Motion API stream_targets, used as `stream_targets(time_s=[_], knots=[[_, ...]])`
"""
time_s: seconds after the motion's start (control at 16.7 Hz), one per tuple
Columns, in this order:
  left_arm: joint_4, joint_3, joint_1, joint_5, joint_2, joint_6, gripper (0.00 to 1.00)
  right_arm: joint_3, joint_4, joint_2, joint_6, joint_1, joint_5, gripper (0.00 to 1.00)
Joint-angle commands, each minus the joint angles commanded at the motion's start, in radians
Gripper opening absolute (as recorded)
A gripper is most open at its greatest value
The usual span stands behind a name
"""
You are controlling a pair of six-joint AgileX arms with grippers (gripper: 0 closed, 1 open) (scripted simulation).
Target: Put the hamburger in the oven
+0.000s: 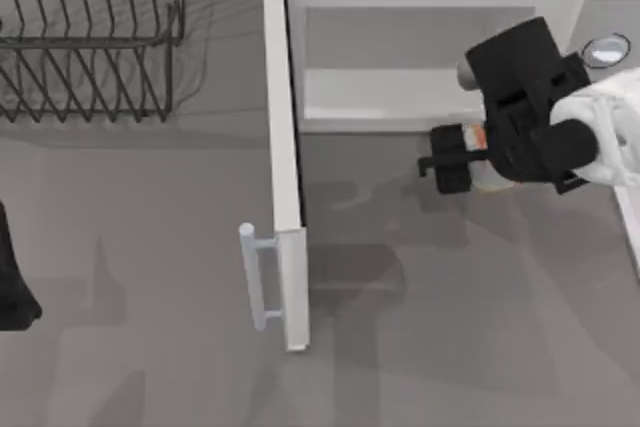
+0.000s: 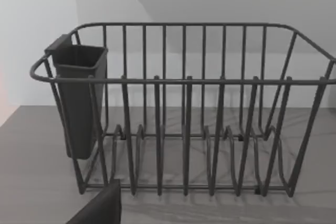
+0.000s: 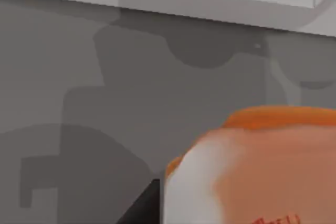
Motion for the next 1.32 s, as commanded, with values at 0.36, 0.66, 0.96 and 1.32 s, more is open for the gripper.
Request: stream_targets(time_s=[0.36,0.66,0.96,1.32], knots=[[0.0,0.0,0.0,0.0,0.0,0.0,1.0,0.063,0.588,0.259,-0.003,0.096,0.193,0.0],[0.0,0.0,0.0,0.0,0.0,0.0,1.0,0.084,0.83,0.375,-0.007,0.141,0.289,0.0],[0.0,0.0,0.0,0.0,0.0,0.0,1.0,0.086,0.852,0.386,-0.008,0.146,0.298,0.0],[0.0,0.0,0.0,0.0,0.0,0.0,1.0,0.185,0.816,0.444,-0.009,0.128,0.267,0.0]])
